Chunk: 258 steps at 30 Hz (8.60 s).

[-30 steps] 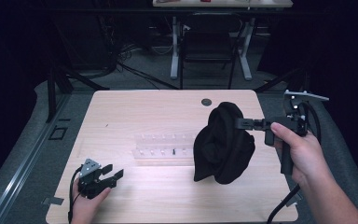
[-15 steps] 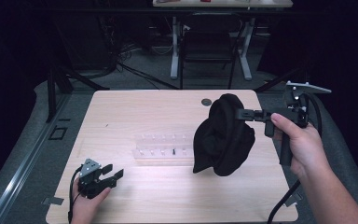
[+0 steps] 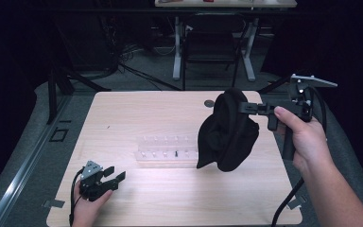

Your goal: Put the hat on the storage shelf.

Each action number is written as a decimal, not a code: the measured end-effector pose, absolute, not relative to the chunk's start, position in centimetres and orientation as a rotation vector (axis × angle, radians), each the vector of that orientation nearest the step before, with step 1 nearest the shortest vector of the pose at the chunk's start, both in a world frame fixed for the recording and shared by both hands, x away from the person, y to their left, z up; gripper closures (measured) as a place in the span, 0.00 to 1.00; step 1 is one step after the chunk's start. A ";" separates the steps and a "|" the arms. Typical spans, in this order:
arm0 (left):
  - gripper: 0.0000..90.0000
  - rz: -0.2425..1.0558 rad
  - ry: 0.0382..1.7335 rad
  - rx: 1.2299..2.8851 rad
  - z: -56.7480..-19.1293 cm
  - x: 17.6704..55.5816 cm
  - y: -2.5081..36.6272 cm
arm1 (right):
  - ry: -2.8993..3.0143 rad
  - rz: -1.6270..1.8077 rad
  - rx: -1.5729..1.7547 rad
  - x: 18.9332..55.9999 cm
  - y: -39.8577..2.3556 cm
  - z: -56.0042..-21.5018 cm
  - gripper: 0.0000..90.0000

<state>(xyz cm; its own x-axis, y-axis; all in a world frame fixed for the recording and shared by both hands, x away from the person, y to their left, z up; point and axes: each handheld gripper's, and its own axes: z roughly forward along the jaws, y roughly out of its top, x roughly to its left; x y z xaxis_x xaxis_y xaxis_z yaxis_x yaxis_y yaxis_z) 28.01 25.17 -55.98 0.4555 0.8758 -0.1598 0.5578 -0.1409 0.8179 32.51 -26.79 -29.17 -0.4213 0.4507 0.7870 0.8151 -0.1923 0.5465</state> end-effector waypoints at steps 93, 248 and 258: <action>0.52 0.474 1.124 1.817 -53.9 28.0 23.5 | -1.791 -1.554 -1.423 40.5 -17.0 -33.2 0.98; 0.53 0.477 0.988 1.895 -50.6 28.5 19.2 | -2.202 -1.589 -1.635 33.0 -23.6 -33.8 0.67; 0.53 0.463 1.055 1.851 -51.8 28.2 21.1 | -2.326 -1.566 -1.667 30.8 -24.2 -36.9 0.67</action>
